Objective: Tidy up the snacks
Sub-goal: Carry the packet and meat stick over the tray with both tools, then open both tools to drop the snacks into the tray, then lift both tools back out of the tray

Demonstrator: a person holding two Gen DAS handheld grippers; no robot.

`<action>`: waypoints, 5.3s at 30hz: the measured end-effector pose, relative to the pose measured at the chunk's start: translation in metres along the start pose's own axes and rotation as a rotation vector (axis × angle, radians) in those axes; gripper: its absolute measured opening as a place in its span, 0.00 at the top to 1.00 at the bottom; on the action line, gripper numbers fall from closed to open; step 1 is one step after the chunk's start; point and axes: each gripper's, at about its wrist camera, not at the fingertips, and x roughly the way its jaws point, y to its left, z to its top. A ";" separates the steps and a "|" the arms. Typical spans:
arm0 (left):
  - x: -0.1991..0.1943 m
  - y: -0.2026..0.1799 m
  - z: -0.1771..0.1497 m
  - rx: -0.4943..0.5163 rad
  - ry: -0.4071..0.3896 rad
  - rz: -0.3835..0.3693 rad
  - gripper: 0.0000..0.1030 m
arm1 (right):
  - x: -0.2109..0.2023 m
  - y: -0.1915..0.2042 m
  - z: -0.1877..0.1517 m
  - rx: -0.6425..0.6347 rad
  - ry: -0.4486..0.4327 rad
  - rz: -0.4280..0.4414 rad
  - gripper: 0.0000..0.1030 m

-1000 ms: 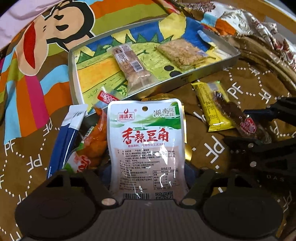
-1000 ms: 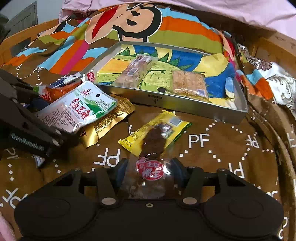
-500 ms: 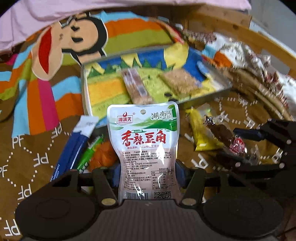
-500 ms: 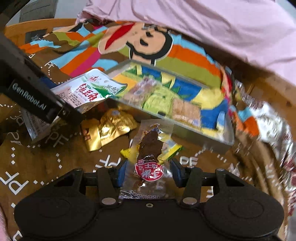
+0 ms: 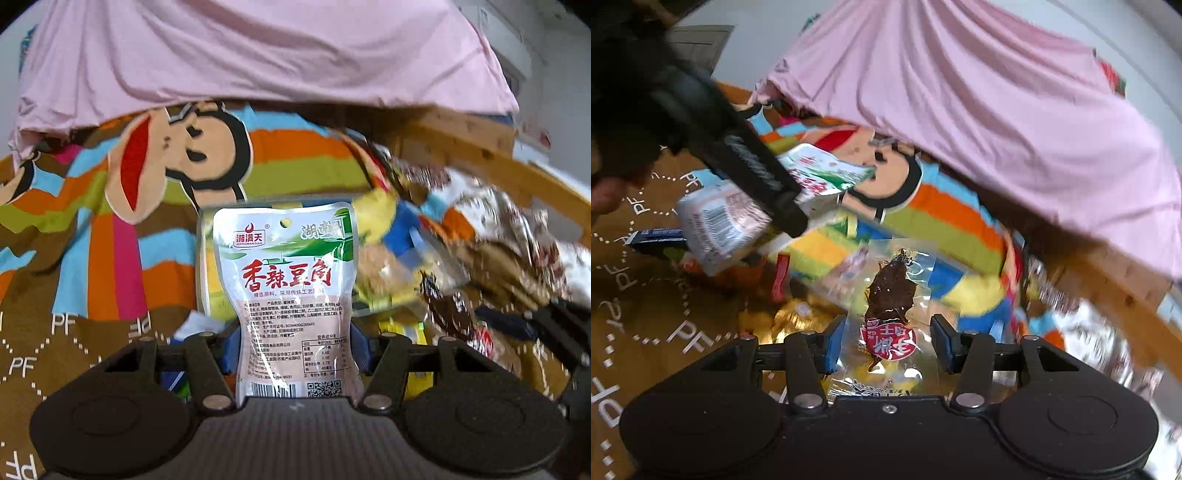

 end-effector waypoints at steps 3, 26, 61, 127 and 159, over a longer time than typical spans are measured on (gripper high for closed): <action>0.006 0.001 0.008 -0.012 -0.053 0.018 0.40 | 0.006 0.000 0.006 -0.022 -0.065 -0.032 0.51; 0.128 0.031 0.040 -0.166 -0.114 0.093 0.40 | 0.162 -0.027 0.016 0.202 0.020 -0.083 0.51; 0.145 0.043 0.037 -0.265 0.028 0.073 0.13 | 0.163 -0.046 0.022 0.230 0.075 -0.062 0.05; -0.100 -0.037 -0.069 -0.066 0.001 0.305 0.01 | -0.082 -0.028 -0.005 0.301 0.174 0.003 0.01; -0.036 -0.005 -0.039 -0.169 0.250 0.148 0.01 | -0.021 -0.044 0.001 0.324 0.268 0.087 0.01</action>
